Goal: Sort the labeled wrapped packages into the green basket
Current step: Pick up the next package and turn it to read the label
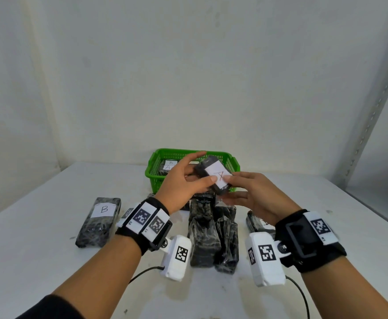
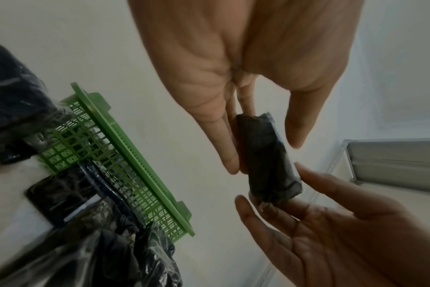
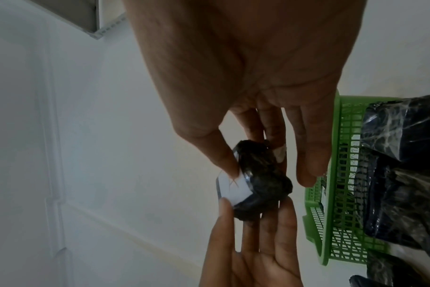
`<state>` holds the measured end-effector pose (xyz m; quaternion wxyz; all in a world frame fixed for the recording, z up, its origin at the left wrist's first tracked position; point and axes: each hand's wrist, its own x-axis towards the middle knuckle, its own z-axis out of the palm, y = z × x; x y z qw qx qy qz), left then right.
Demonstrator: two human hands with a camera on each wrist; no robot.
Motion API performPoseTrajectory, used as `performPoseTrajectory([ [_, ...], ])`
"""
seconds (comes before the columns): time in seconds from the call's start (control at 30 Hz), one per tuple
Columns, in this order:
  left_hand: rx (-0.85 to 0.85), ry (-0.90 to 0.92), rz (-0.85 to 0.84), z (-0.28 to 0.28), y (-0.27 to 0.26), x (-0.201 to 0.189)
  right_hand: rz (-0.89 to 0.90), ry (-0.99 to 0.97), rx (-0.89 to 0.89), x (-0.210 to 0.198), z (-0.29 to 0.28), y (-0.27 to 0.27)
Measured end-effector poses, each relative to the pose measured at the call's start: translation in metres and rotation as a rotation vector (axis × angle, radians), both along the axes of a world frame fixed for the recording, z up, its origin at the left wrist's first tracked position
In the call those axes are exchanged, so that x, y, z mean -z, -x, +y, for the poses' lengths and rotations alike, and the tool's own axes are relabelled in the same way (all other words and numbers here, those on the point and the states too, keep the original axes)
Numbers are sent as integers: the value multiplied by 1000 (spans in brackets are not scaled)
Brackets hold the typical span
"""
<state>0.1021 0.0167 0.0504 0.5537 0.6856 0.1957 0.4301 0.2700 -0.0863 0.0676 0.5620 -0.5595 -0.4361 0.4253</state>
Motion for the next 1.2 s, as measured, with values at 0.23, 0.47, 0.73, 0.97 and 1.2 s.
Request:
performPoseTrajectory([
  [0.23,-59,145,11,9,-11,-1,109,17,50,0,8,-7],
  [0.47,-23,296,74,34,-37,-10,96,-41,191,0,35,-20],
  [0.73,0,320,198,86,-92,-37,101,-25,306,-20,93,-74],
  [0.97,-61,227,404,165,-146,-40,-1,107,399,-22,174,-122],
  [1.2,-77,287,620,237,-179,-30,-123,216,429,-15,247,-148],
])
